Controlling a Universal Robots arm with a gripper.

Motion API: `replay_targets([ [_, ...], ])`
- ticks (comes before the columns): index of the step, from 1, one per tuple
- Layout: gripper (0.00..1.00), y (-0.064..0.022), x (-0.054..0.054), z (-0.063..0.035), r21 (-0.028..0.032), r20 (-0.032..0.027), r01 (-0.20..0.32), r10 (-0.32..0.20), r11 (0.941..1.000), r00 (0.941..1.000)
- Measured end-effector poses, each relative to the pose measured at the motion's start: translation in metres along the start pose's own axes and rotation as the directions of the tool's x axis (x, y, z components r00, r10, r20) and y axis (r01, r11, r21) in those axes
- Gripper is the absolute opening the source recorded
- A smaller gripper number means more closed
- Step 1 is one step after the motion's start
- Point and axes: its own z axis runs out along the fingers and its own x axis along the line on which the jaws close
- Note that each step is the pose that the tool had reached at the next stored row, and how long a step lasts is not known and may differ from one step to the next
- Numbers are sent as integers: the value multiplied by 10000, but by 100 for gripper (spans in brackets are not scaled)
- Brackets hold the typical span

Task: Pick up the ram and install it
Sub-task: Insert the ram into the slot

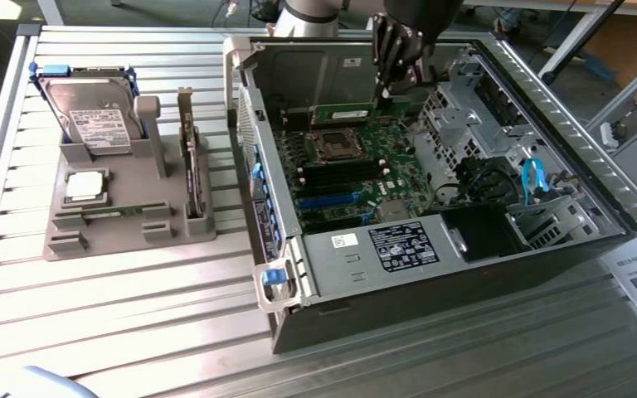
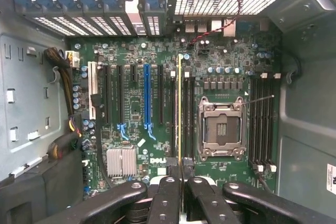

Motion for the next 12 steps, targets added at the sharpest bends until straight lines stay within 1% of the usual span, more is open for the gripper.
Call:
replay_targets([
  [12, 12, 3, 2, 113, 1, -1, 0, 0, 10000, 10000],
])
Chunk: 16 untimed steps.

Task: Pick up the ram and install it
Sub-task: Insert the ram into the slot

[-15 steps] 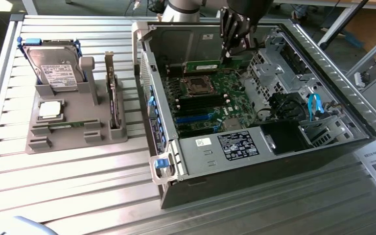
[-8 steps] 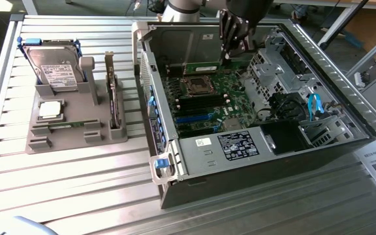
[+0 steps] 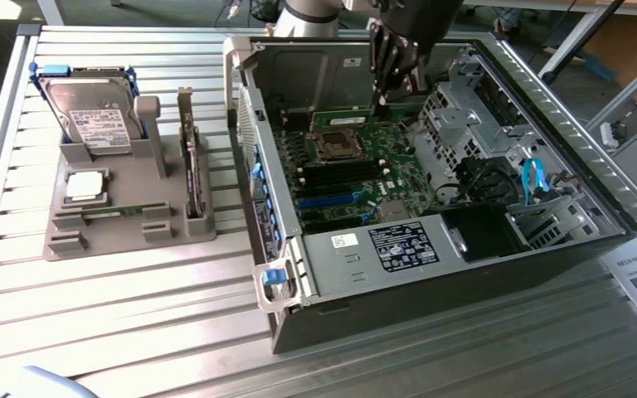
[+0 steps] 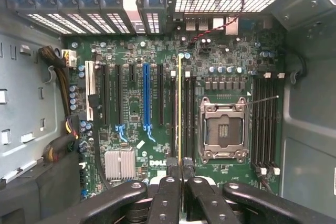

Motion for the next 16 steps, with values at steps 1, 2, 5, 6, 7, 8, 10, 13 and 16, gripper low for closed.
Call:
replay_targets([
  [1, 12, 0, 0, 9, 0, 0, 0, 0, 10000, 10000],
  [2, 12, 0, 0, 17, 0, 0, 0, 0, 10000, 10000],
  [5, 12, 1, 1, 41, -1, 0, -1, 1, 10000, 10000],
  [6, 12, 1, 1, 47, -1, 0, 0, 0, 10000, 10000],
  [7, 12, 1, 1, 55, -1, 0, 0, 0, 10000, 10000],
  [8, 12, 1, 1, 60, -1, 0, 0, 0, 10000, 10000],
  [10, 12, 2, 1, 72, -1, 1, 0, 0, 10000, 10000],
  [13, 12, 2, 1, 95, 0, 1, 0, 0, 10000, 10000],
  [16, 12, 3, 2, 112, -1, 1, 0, 0, 10000, 10000],
])
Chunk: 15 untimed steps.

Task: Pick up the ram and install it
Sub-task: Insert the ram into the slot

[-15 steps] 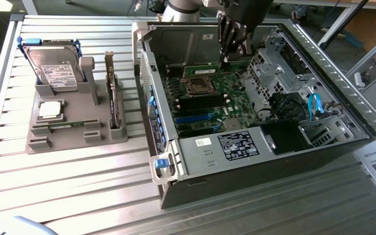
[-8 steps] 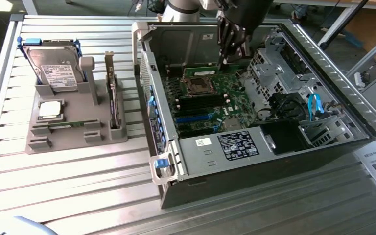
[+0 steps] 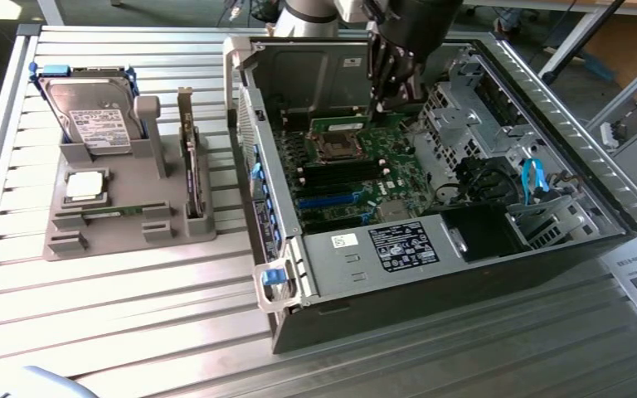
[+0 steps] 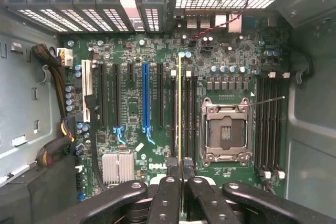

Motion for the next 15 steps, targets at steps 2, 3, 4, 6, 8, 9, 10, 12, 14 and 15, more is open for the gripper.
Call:
replay_targets([
  [2, 12, 0, 0, 12, 0, 0, 0, 0, 10000, 10000],
  [3, 12, 0, 0, 19, 1, 1, 0, 0, 10000, 10000],
  [4, 12, 1, 0, 25, 0, 1, 0, 0, 10000, 10000],
  [6, 12, 1, 1, 37, 0, 0, 0, 0, 10000, 10000],
  [8, 12, 1, 1, 53, 0, 1, 0, 0, 10000, 10000],
  [9, 12, 1, 1, 61, 0, 1, 0, 0, 10000, 10000],
  [10, 12, 2, 1, 68, 0, -1, 0, 0, 10000, 10000],
  [12, 12, 2, 2, 87, 0, 0, 0, 0, 10000, 10000],
  [14, 12, 2, 2, 107, 0, 0, 0, 0, 10000, 10000],
  [15, 12, 3, 2, 117, 2, 0, 0, 0, 10000, 10000],
])
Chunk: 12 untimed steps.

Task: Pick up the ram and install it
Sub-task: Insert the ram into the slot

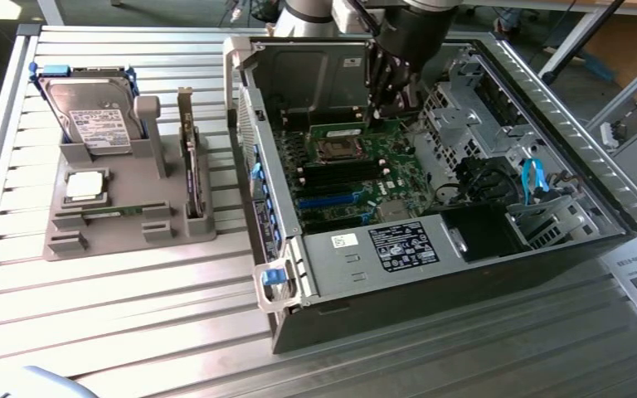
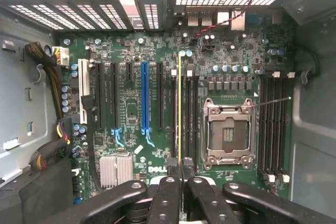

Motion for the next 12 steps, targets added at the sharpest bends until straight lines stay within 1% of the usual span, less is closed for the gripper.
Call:
replay_targets([
  [8, 12, 2, 2, 89, 6, 0, 0, 0, 10000, 10000],
  [9, 12, 3, 2, 115, 11, 0, 1, -1, 10000, 10000],
  [12, 12, 4, 3, 153, 15, 0, 1, -1, 10000, 10000],
])
